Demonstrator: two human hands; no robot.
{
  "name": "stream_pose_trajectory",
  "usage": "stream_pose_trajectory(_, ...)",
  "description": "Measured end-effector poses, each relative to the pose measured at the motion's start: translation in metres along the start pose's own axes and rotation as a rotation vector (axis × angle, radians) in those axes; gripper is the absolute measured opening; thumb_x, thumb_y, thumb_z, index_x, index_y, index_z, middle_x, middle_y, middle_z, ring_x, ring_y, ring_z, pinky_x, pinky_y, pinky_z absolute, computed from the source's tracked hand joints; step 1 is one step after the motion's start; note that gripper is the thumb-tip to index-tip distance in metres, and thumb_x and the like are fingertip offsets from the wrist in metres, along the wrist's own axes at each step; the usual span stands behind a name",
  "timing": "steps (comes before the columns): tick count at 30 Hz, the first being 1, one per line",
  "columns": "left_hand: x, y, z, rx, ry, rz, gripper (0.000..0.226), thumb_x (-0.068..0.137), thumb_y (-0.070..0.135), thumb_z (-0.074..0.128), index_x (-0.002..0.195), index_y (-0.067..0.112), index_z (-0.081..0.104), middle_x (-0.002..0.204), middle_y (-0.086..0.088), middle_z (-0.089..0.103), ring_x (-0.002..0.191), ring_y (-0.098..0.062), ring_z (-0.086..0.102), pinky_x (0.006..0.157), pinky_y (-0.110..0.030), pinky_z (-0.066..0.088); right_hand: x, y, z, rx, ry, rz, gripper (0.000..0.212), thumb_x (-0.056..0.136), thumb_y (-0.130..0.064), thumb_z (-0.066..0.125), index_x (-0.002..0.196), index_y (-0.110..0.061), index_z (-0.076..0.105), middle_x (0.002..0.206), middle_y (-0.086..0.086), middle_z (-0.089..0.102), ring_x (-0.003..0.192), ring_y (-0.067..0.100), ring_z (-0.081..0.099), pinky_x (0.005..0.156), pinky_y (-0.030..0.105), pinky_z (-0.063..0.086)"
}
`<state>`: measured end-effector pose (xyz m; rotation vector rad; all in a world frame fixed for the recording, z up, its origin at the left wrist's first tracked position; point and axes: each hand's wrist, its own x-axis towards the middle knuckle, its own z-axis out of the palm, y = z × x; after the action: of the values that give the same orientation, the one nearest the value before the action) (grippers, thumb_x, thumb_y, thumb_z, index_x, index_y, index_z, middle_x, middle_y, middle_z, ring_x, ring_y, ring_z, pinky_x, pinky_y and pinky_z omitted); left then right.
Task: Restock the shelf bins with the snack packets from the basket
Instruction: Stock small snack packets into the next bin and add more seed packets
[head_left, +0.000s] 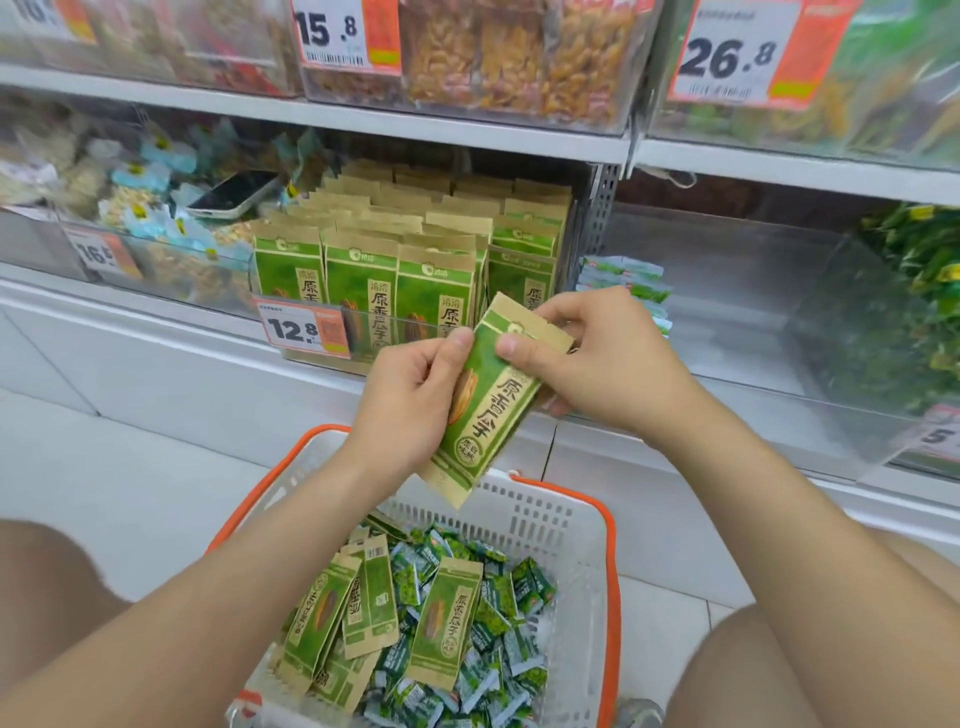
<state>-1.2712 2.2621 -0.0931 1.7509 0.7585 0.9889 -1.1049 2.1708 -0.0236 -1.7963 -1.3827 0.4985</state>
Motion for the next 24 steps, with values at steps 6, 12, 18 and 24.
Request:
stream_pose_trajectory(6,0.009,0.021,0.009,0.161,0.217,0.217,0.05,0.112,0.043,0.042,0.067,0.021,0.049,0.056,0.006,0.046,0.053,-0.013,0.041,0.053,-0.035,0.031,0.008,-0.01,-0.007,0.169,0.083,0.092,0.014,0.093,-0.028,0.078,0.092,-0.015,0.072,0.075,0.005,0.078,0.064,0.032,0.076,0.065,0.057,0.063)
stream_pose_trajectory(12,0.018,0.031,0.013,0.26,0.397,0.489,0.044,0.106,0.036,0.036,0.096,0.013,0.072,0.08,0.012,0.066,0.077,-0.001,0.061,0.065,-0.016,0.038,0.022,-0.009,-0.003,0.384,0.127,0.316,0.018,0.099,-0.021,0.07,0.101,-0.003,0.069,0.076,0.012,0.078,0.069,0.034,0.077,0.047,0.03,0.051)
stream_pose_trajectory(18,0.042,0.029,0.016,0.297,0.448,0.447,0.032,0.111,0.023,0.036,0.1,0.007,0.062,0.092,-0.002,0.063,0.085,-0.022,0.058,0.075,-0.041,0.045,0.037,-0.013,-0.005,0.309,0.198,0.036,0.017,0.097,-0.026,0.07,0.11,-0.021,0.061,0.091,0.003,0.078,0.077,0.022,0.077,0.066,0.046,0.063)
stream_pose_trajectory(24,0.063,0.016,0.012,0.452,0.448,0.38,0.02,0.094,0.011,0.056,0.115,0.012,0.058,0.116,-0.004,0.052,0.104,-0.023,0.052,0.09,-0.043,0.045,0.041,-0.017,-0.024,-0.167,0.575,-0.405,0.026,0.097,-0.02,0.068,0.121,-0.015,0.058,0.102,-0.015,0.069,0.081,0.002,0.057,0.081,0.026,0.044)
